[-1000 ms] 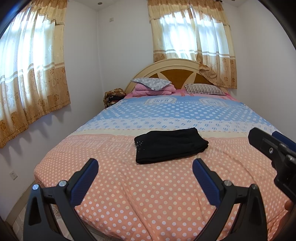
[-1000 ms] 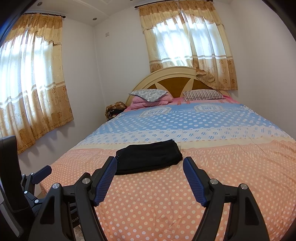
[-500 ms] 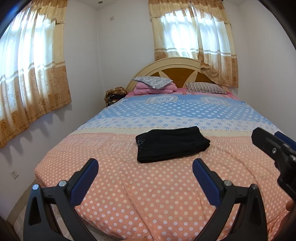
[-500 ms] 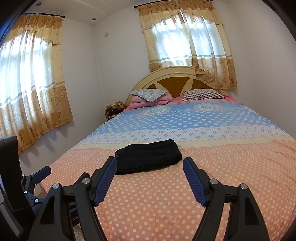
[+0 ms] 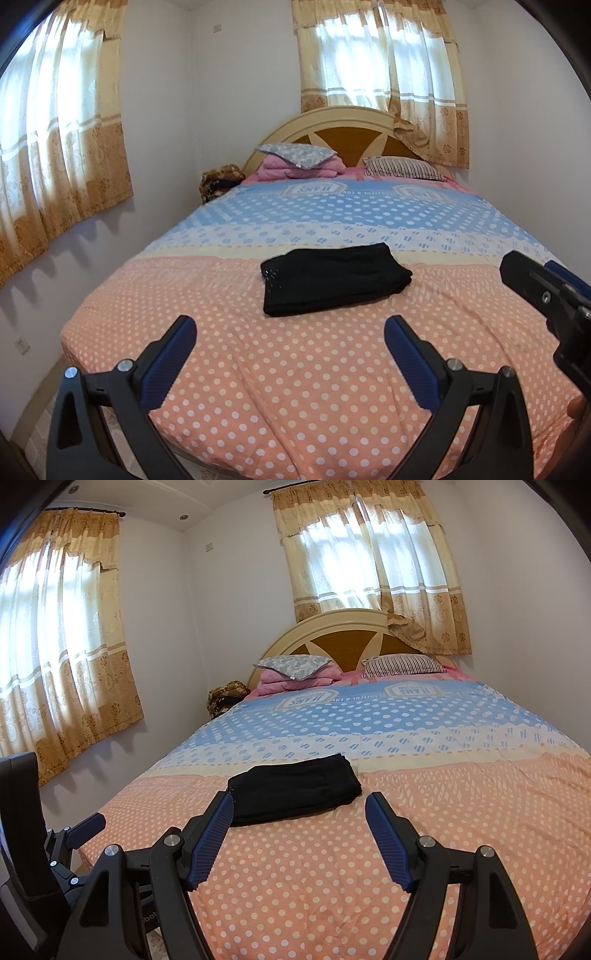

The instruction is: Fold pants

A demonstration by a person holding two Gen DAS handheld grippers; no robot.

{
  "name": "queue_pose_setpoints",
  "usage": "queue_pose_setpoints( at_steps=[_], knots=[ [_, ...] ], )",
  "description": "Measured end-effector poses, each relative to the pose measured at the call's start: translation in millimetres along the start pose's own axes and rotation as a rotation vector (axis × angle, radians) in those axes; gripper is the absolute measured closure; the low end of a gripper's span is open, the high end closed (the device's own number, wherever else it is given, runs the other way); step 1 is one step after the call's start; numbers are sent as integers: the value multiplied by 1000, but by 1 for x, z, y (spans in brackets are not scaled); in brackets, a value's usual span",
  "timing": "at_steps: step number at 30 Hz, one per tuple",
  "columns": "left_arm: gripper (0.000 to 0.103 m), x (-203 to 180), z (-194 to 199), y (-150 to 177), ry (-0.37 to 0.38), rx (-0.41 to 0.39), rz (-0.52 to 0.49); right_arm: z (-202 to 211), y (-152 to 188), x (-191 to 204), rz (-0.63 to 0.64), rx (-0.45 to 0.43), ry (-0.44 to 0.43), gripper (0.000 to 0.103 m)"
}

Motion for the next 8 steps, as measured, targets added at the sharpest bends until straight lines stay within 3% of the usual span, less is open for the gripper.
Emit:
queue_pose_setpoints(
  at_steps=[3,8],
  knots=[
    [0,2,-4,1,36,20,15,-3,1,1,-4,7,5,28],
    [0,-1,-6,2,18,25,-3,-7,2,1,-13,17,6,28]
  ],
)
Point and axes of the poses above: each gripper's, at about its wrist camera, not at the fingertips, and z roughly against the way its jaws point, x to its left, y to its underside, the point moved 2 cm from there along -z, roughly the way its jaws point, and after that the axes turned 13 degrees about y, right-handed, at the moved point
